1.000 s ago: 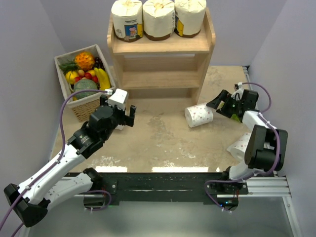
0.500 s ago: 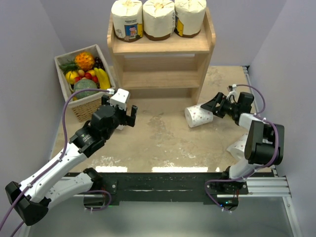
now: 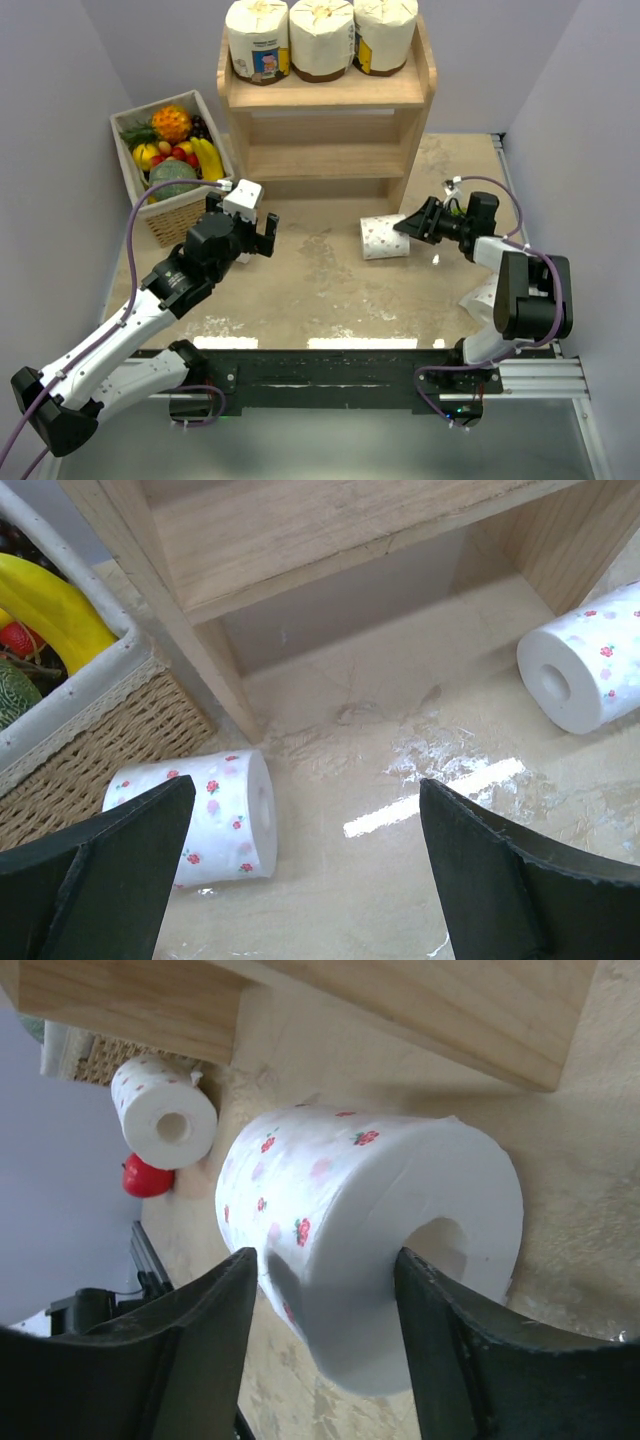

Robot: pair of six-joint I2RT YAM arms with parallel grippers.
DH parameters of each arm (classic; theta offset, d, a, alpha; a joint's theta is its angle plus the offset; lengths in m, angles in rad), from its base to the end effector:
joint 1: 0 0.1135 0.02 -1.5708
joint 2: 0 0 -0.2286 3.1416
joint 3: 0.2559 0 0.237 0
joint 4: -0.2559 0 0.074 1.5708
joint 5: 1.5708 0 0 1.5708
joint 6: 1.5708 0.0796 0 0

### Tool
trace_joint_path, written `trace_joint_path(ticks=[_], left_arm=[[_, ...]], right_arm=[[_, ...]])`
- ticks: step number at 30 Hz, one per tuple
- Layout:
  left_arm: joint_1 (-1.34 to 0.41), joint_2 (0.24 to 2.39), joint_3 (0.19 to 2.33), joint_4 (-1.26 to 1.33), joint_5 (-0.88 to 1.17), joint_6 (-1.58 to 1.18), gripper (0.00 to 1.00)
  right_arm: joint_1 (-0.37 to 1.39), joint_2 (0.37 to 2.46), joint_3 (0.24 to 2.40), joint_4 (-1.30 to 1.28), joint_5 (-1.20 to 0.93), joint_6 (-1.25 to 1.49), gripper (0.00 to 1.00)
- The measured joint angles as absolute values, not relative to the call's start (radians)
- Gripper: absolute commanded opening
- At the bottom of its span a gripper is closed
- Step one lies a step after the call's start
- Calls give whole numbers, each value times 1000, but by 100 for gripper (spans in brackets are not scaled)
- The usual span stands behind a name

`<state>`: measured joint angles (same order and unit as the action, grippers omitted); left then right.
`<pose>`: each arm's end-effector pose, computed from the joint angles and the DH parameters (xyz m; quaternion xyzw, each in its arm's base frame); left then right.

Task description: Place and organize the paper towels onto the shelf

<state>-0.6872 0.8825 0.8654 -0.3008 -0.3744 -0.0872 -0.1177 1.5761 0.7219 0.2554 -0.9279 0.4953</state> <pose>0.2084 -0.1334 0.2998 0.1310 0.7927 -0.0779 0.5903 0.3229 0.0260 0.1400 0.0393 0.8170 0.4670 0.3360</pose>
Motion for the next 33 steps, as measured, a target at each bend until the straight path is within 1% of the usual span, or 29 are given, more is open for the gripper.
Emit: trace_joint_path(ticks=[5,10,16,23,28,33], left_arm=[[-687,884,865,-301,-375,-87,100],[-687,886,865,-301,-379,-88,100],[-687,891,865,-301,-389,-88,100],[-687,890,865,-302,-409,-91,100],[-687,886,865,-302,-443,-94,100],[-687,860,858,-301,-495,-95,100]], right_arm=[[-93,1576,696,290,-937,522,42],[-86,1565,689,300,-936,538,36],[-25,1425,701,149,-855,458,33],[119,1261,799,-83,-659,321,31],[233,1195,868,-199,-495,241,30],[342,1183,931,-294,-358,166,30]])
